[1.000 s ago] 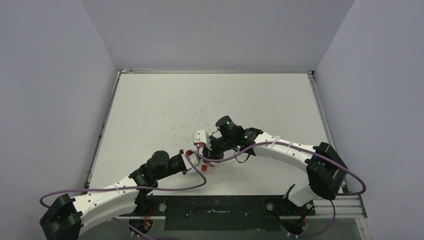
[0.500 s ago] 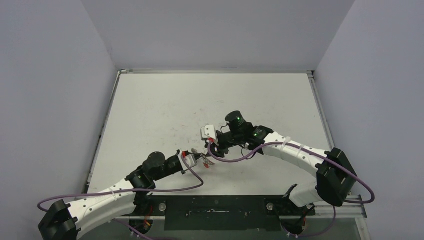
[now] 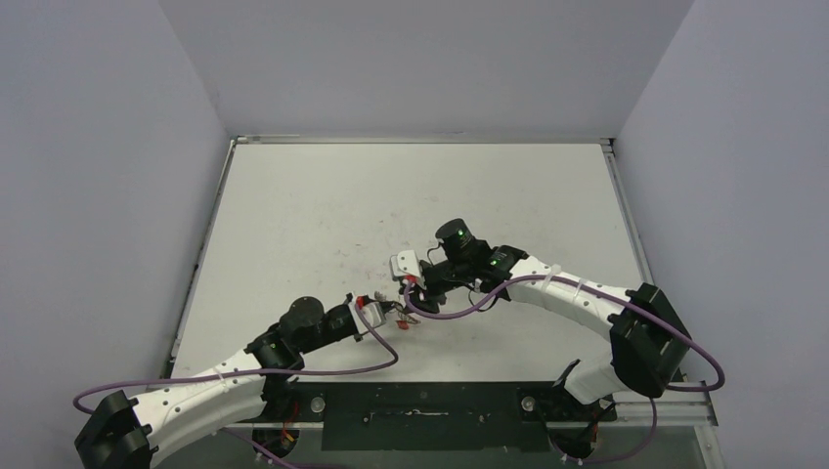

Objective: Put the keys on the keyring
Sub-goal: Adjust the key on the keyring.

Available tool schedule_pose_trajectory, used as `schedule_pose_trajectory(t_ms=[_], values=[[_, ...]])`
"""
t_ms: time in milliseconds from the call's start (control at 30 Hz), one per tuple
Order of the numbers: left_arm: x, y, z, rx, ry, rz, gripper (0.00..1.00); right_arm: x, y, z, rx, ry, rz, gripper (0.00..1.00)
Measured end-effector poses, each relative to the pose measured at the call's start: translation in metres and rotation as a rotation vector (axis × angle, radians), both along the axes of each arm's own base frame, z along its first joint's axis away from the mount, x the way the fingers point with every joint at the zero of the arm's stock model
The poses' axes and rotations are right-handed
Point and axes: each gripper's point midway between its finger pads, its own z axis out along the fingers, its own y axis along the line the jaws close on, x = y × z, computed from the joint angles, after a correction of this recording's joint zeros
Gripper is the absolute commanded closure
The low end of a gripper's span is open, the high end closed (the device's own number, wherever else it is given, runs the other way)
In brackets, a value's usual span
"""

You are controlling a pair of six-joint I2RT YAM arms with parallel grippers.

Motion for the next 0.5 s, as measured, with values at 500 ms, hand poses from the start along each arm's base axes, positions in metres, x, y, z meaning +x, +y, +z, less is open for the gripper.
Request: schedule_pose_trajectory(t_ms=[500], values=[[-0.0015, 0.0002, -0.0030, 0.009, 0.009, -0.006, 1.00, 0.0075, 0.0070, -0.0005, 0.021, -0.089, 0.057, 0.90]])
